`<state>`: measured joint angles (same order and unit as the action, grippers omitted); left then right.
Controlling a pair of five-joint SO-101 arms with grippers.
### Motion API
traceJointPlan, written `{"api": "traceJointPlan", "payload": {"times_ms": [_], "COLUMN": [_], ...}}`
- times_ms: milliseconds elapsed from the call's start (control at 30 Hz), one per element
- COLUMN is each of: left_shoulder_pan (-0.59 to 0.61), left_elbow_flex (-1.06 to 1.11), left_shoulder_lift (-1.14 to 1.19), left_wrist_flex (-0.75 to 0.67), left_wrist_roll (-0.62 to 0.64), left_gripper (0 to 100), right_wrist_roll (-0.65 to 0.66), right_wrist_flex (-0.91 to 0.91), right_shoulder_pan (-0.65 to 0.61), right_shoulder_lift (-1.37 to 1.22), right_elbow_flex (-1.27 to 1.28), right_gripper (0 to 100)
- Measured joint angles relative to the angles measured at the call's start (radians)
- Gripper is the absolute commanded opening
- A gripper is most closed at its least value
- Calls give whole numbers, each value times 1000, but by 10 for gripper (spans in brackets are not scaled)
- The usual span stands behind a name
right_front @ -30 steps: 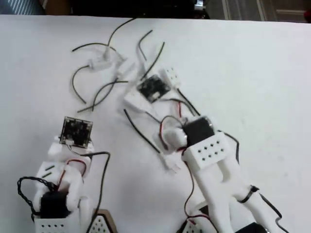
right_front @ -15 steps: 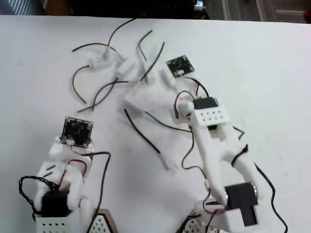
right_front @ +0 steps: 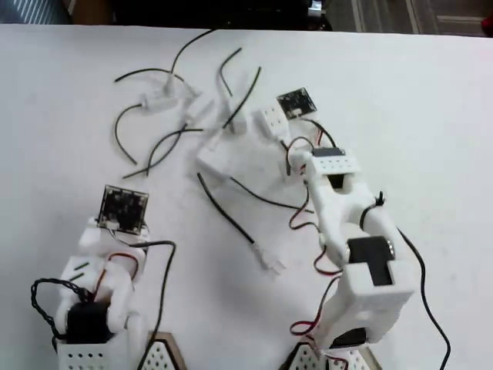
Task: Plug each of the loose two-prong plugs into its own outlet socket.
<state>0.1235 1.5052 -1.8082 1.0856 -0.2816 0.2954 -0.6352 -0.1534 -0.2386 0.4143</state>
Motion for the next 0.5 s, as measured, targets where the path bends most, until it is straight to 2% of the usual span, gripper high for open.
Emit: {"api": "traceJointPlan", "payload": {"times_ms": [167, 233, 500], "left_shoulder_pan": [0, 0, 0], "left_elbow_flex": [0, 0, 0], "left_shoulder_lift": [0, 0, 0], "left_wrist_flex": [0, 0, 0], "left_wrist_roll": [0, 0, 0], "left_gripper": [24, 24, 24], "right_wrist_roll": [2, 2, 5], "right_wrist_flex": [-92, -104, -138], "right_shoulder_pan": [3, 8, 5], "right_shoulder_lift": [-109, -133, -123], "right_elbow_flex": [-133, -172, -187], "right_gripper": [8, 30, 17]}}
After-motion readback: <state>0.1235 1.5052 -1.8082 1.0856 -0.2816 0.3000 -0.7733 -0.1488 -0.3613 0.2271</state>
